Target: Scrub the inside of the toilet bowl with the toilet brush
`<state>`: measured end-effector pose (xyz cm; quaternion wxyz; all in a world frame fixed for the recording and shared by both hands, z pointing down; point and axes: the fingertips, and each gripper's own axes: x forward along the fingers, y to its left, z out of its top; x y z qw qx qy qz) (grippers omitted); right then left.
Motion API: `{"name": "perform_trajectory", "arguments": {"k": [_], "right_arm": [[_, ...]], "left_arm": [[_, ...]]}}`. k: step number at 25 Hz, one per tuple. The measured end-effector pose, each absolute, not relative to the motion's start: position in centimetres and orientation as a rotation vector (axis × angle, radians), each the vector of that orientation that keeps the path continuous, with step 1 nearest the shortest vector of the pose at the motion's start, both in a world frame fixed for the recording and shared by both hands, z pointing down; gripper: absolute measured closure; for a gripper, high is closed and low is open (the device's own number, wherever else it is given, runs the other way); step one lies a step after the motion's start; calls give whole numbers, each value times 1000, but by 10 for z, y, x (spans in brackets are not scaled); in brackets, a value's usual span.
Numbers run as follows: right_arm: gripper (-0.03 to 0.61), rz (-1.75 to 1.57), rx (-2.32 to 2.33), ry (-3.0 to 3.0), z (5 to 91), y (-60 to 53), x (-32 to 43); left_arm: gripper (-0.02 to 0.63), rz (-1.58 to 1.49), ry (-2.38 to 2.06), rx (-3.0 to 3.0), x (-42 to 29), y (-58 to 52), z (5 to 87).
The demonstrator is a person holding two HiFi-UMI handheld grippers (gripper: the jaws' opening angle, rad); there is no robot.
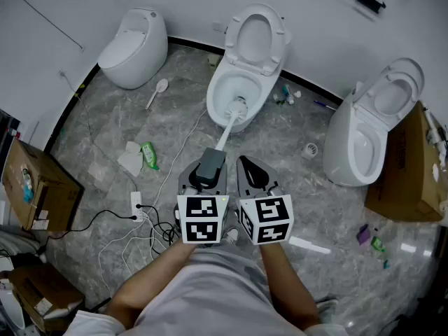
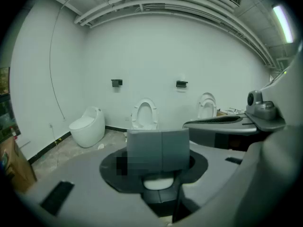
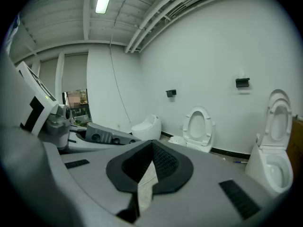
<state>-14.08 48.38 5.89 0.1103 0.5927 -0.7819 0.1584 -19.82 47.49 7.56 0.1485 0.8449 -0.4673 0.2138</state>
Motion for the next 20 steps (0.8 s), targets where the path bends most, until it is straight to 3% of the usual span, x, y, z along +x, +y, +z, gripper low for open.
{"name": "perform_trajectory", "arguments": {"k": [20], "right_arm": [[580,499,1728,-2289,77,447,-96]], "left_arm": [[457,630,-1362,2349,-162,436,98]]}}
